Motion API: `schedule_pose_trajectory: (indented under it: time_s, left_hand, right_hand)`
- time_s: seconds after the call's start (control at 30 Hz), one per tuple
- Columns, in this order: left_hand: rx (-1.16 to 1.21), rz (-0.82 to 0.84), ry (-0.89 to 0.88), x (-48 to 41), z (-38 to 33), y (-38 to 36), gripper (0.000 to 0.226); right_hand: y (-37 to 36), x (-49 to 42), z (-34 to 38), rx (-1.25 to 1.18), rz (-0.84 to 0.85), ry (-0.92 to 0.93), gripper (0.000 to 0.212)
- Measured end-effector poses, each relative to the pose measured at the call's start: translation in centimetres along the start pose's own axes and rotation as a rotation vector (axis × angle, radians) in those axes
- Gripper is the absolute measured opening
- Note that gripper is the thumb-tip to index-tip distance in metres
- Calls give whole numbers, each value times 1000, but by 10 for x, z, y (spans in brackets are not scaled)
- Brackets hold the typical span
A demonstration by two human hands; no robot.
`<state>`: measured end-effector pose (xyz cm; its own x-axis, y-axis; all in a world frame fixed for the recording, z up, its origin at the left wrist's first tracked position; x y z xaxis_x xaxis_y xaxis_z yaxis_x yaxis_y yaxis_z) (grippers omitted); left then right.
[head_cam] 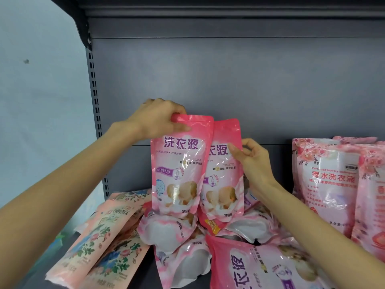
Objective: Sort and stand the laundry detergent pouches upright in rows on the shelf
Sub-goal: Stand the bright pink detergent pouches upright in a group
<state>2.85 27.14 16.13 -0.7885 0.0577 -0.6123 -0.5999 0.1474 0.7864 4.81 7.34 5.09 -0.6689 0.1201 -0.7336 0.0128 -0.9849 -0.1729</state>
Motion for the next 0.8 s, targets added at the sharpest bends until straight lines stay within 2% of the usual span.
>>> schedule_pose_trajectory:
  time_s: [0.17,0.3,0.43,0.57,0.8]
  left_hand:
    - [161,119,-90,-9,-22,-16,28]
    - [270,219,-93,-17,-22,-22,18]
    - [276,307,-88,-19,-18,-24,8]
    - [344,319,-83,-17,-15,-24,21]
    - [433,418,-21,-12,-7,-18,11]
  right_hand:
    - [1,1,-1,-61,14,23,9]
    - [0,-1,-5,-91,-11,44,10]
    - [-6,-1,-11,-145,-10,9,8]
    - [-7,-1,-9,-169,77,-22,6]
    - [-7,-5,6,-65,248,25,3]
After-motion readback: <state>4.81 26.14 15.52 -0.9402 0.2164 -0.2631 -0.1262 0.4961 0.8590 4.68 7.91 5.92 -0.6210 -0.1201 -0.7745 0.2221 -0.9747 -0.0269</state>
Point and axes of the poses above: each hand's wrist, its own x-axis away from the middle knuckle, its own y-axis out of the back of the hand, z = x × y, the point moved 6 cm from there along -x, towards the middle knuckle, and after that the axes turned 15 degrees about y, right-handed, at the moved point
